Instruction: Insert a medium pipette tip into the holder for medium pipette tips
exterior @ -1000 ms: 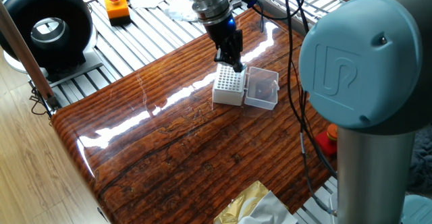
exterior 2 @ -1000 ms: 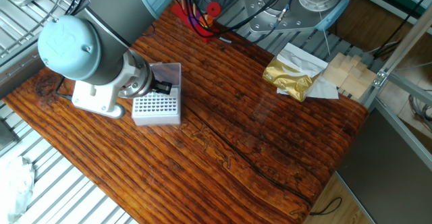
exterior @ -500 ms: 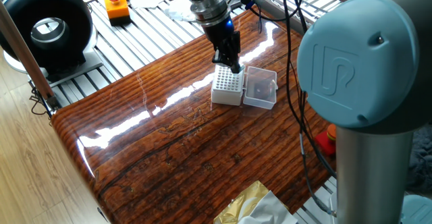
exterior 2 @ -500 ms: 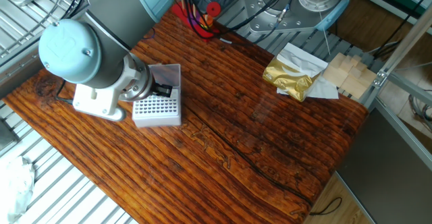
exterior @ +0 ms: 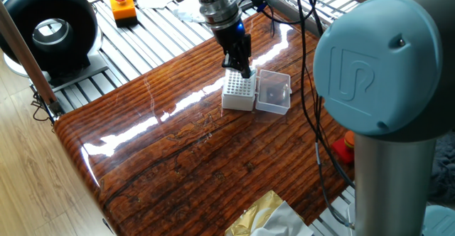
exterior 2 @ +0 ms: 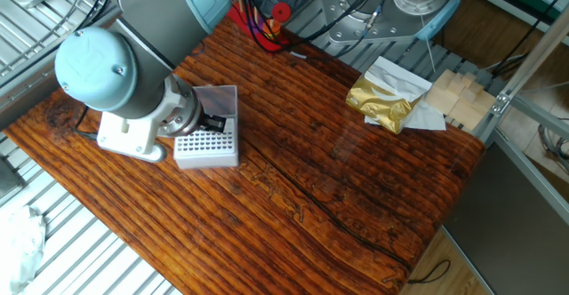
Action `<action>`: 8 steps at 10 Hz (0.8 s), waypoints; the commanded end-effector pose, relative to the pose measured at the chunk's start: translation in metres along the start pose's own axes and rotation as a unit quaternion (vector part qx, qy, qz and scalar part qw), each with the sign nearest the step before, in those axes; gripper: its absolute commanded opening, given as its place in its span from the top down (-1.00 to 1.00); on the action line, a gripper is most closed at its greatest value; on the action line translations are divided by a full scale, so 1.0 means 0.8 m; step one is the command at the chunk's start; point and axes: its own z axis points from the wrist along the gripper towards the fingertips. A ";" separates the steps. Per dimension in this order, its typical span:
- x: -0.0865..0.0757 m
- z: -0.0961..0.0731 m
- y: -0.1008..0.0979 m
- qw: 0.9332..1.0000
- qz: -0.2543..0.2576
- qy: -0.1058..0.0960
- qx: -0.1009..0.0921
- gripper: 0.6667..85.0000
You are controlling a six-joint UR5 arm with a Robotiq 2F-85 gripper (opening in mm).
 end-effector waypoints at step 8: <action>0.006 -0.009 -0.015 0.999 -0.039 -0.014 0.013 0.12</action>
